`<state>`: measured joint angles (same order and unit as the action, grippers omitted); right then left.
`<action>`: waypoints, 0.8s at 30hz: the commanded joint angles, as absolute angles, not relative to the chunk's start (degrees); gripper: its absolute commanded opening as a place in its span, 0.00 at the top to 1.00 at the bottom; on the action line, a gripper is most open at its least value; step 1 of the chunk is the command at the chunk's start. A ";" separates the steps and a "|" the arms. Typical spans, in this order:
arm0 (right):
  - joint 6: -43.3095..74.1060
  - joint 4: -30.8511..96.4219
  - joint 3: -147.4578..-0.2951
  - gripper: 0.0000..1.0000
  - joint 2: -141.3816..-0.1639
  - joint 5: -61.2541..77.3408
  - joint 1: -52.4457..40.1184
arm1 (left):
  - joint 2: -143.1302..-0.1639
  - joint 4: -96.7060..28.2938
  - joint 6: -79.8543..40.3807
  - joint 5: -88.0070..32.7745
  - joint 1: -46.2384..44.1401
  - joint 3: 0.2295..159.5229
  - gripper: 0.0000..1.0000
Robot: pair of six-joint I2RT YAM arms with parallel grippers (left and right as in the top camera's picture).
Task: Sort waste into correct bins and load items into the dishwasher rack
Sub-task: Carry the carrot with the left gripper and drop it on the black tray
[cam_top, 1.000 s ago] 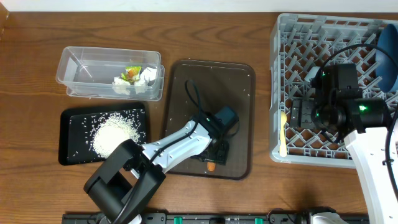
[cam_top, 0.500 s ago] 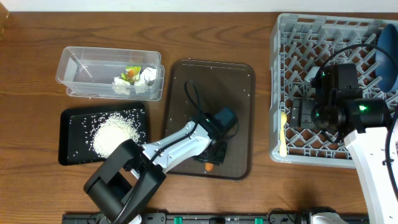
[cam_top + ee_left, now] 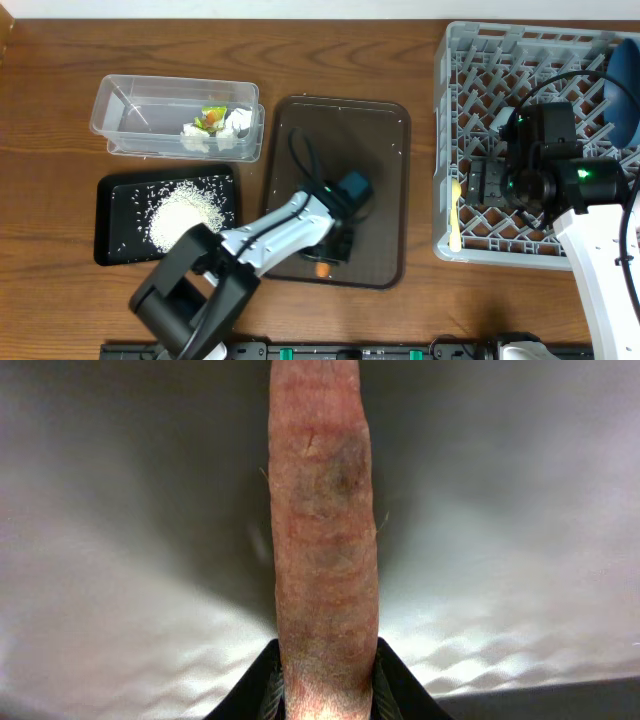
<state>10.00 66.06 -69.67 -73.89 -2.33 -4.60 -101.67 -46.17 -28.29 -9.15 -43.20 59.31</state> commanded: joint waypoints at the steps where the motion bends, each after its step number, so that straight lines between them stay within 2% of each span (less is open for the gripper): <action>1: 9.54 66.00 -69.49 0.08 -74.26 -2.79 -4.08 | -95.24 -50.00 -27.51 -2.04 -38.52 62.30 0.81; 12: 9.54 65.98 -69.49 0.08 -74.26 -2.79 -4.10 | -78.76 -58.26 -27.51 4.16 -14.33 62.28 0.81; 18: 9.54 66.00 -69.49 0.08 -74.26 -2.79 -4.10 | -78.67 -57.30 -26.83 4.21 0.84 61.43 0.81; 24: 9.54 66.02 -69.49 0.08 -74.26 -2.76 -4.10 | -82.02 -54.54 -26.85 4.16 11.73 59.46 0.81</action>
<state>10.02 66.04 -69.67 -73.89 -2.35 -4.60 -79.77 -54.94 -28.03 3.27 7.64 60.88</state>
